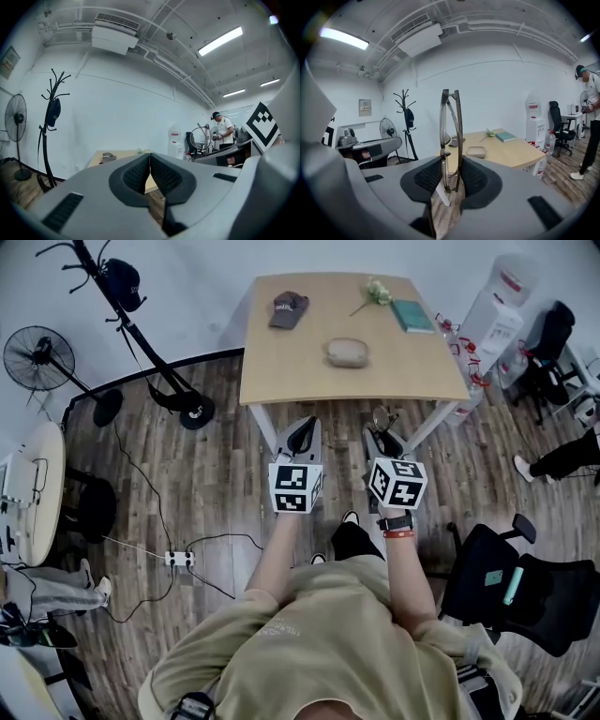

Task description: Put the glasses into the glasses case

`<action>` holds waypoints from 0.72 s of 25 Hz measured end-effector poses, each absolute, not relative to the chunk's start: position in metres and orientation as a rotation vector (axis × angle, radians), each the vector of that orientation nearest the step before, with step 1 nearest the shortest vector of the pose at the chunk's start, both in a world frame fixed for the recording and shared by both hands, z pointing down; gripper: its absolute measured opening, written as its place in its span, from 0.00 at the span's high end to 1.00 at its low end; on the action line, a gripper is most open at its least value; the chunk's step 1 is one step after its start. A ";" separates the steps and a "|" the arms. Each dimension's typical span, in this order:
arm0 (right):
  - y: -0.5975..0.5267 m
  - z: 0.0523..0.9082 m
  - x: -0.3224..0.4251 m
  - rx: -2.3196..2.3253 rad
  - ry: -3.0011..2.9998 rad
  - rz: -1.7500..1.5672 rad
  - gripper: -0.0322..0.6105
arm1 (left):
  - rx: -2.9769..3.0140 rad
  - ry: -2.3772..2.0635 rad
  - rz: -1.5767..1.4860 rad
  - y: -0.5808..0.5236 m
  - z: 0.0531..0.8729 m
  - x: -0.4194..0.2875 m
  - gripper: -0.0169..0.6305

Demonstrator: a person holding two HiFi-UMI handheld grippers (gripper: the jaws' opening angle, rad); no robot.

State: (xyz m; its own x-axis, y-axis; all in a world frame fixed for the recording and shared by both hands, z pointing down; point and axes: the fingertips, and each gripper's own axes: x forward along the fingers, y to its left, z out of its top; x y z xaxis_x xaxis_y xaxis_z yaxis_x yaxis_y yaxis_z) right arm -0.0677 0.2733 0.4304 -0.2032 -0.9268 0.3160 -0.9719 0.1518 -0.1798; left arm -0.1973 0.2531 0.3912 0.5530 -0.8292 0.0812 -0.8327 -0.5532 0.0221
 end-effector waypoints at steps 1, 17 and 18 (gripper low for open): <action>0.263 0.432 -0.069 1.879 -2.298 0.526 0.75 | 2.716 -1.455 0.089 0.244 0.392 -0.195 0.94; 0.009 0.439 -0.030 1.670 -2.422 0.648 0.75 | 2.666 -1.539 0.125 0.004 0.389 -0.135 0.94; -0.005 0.441 -0.026 1.656 -2.420 0.656 0.75 | 2.662 -1.538 0.129 -0.010 0.390 -0.128 0.94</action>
State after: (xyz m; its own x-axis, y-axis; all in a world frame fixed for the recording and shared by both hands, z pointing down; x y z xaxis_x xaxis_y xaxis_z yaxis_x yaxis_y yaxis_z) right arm -0.0260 -0.0048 0.4408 -0.3860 -0.8540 0.3487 -0.9133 0.3005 -0.2751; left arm -0.1284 -0.0098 0.3896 0.4974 -0.8612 0.1048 -0.8666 -0.4988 0.0143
